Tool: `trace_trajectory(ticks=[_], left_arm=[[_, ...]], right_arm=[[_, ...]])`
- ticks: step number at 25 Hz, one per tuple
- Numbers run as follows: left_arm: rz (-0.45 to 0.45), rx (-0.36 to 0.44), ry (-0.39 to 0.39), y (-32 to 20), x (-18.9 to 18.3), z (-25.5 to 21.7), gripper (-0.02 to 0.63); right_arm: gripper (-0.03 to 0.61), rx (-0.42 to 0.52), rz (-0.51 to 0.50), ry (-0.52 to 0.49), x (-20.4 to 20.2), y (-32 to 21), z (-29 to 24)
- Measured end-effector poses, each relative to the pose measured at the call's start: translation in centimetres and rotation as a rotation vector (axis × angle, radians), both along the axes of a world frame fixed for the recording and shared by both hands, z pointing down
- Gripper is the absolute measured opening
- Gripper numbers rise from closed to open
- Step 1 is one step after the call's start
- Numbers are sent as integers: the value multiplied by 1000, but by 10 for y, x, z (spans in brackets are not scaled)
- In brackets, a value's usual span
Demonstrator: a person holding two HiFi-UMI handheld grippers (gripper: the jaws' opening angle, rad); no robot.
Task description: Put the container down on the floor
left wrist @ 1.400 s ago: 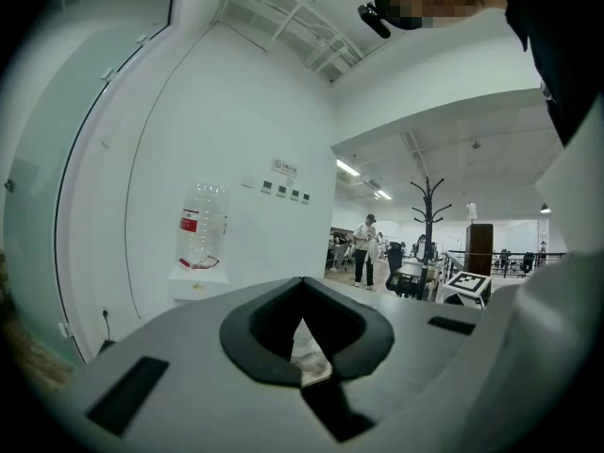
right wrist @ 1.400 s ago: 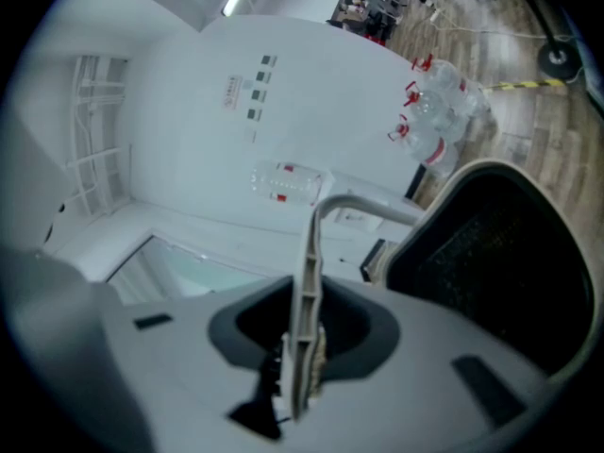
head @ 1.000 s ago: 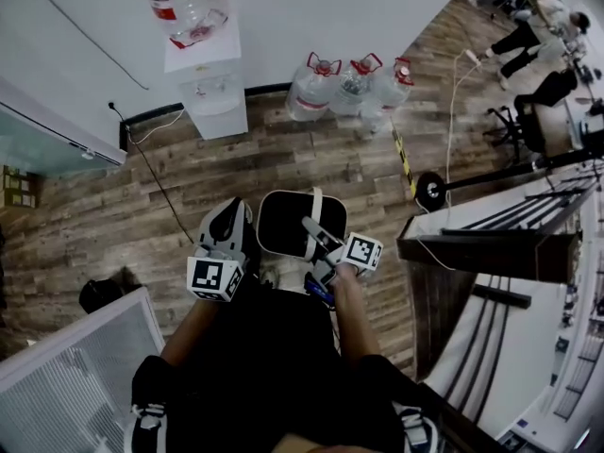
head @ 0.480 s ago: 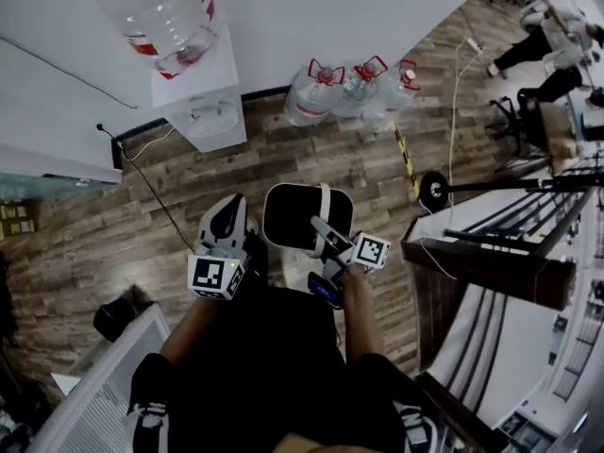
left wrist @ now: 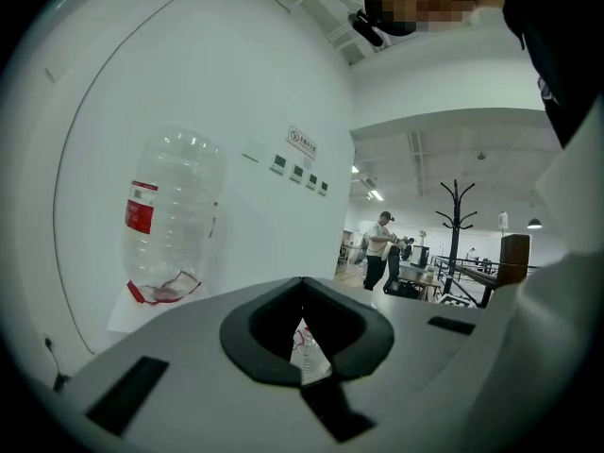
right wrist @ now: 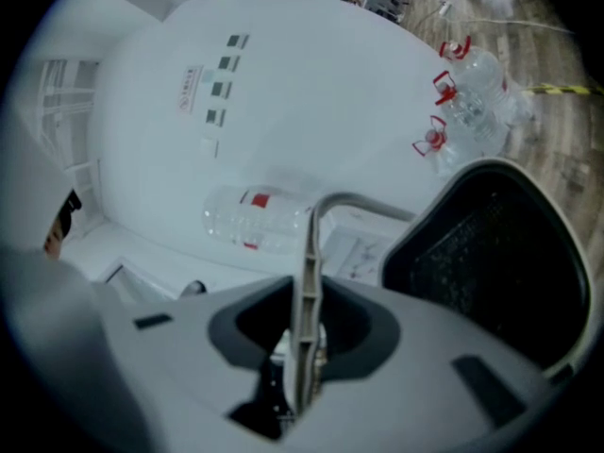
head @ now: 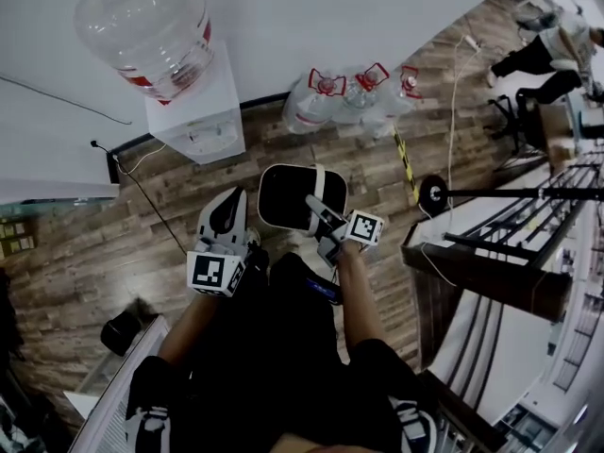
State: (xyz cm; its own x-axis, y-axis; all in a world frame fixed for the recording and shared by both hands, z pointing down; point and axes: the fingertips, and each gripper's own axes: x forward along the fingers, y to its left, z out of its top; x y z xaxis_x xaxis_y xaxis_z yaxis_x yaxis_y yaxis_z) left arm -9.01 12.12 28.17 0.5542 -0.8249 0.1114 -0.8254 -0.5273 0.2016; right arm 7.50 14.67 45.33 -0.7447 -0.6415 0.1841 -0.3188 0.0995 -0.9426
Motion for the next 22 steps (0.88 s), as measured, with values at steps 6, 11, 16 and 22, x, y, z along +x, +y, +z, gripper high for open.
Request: trace_trajectory(ticks=[6,11,16,22], left_arm=[[-18,13,-6,-27,12,1,28],[-104,9,-3,-53,20,4,28],[-206,-13,-12,-82,33,17,28],[-328,-48,-40,-123,50,35,28]], right_arm=[[98,35,-52,-20,-10,-59,4],[98,-74,-102,-7,-7,-92,25],[98,-188,-167,-5,4,-118,52],[98,-214,-298,-68,0,-153,73]])
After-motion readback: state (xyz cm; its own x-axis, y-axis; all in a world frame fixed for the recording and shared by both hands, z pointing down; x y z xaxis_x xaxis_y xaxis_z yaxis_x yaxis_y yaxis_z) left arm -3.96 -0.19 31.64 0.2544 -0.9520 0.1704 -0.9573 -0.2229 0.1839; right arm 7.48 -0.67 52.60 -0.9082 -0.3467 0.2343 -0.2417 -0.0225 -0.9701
